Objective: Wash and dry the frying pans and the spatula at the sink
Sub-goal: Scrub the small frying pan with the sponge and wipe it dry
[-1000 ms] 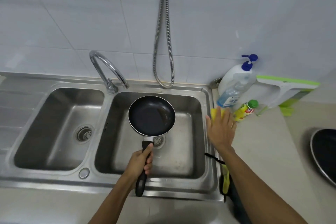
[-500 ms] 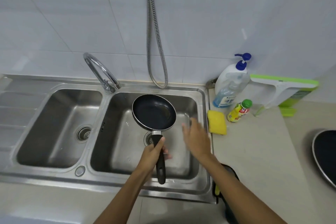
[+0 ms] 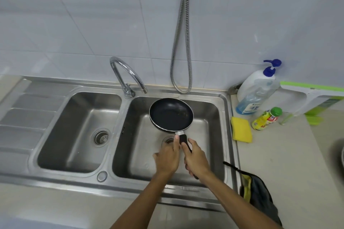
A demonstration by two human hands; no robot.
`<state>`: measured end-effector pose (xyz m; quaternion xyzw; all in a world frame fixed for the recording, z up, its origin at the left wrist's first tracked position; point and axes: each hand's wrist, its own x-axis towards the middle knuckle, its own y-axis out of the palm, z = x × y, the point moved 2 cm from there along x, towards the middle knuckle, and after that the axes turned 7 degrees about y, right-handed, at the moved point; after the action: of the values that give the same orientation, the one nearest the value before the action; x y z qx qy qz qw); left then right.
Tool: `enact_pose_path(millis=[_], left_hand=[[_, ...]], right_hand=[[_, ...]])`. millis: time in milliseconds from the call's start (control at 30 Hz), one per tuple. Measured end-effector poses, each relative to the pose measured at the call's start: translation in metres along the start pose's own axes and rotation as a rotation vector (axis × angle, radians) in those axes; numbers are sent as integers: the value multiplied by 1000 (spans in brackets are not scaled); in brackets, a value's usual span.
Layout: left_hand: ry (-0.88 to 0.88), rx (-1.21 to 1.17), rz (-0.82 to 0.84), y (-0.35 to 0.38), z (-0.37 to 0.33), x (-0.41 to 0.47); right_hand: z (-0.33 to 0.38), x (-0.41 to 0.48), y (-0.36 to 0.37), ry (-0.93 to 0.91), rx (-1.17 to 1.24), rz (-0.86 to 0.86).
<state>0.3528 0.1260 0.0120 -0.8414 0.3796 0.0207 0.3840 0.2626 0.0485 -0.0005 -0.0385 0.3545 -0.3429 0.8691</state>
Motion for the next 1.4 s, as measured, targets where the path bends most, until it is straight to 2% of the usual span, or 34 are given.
enact_pose_path(millis=[67,133,200,267,333,467,533,733,800,900,1000,1133,1200,1300,1400], left_hand=[[87,410,-170,-27,22,19],[228,607,-338,-61,42,49],[346,710,-415,-98,52,86],[455,769,-380,-134,49,122],[492,856,-286,-161,40,156],[442,1058,-85,-183,42,205],[437,1071,-69,-182,49,212],[427,693,-279,-156,79,176],[380,631,-219,-145,105,160],[376,667,-51,-139,134,152],[318,592,-44,-143,122,147],[193,303,-288,-126,100,92],[116,127,-321,-99,98,55],[6,-220,-161,-59,92,25],[-92,-503,104,-32,67,12]], right_hand=[[-8,8,7,-61,-154,-51],[-18,13,15,-100,-227,-95],[-25,14,22,-123,-241,-116],[-26,13,32,-130,-247,-120],[-24,10,40,-136,-242,-109],[-21,7,46,-174,-191,-70],[-19,7,47,-190,-199,-66],[-21,7,50,-188,-188,-87],[-23,6,49,-191,-182,-91],[-26,5,48,-182,-183,-84],[-29,6,45,-141,-194,-89],[-24,11,49,-126,-168,-104],[-17,13,51,-140,-137,-113],[-19,13,50,-141,-110,-118],[-30,7,42,-154,-106,-106]])
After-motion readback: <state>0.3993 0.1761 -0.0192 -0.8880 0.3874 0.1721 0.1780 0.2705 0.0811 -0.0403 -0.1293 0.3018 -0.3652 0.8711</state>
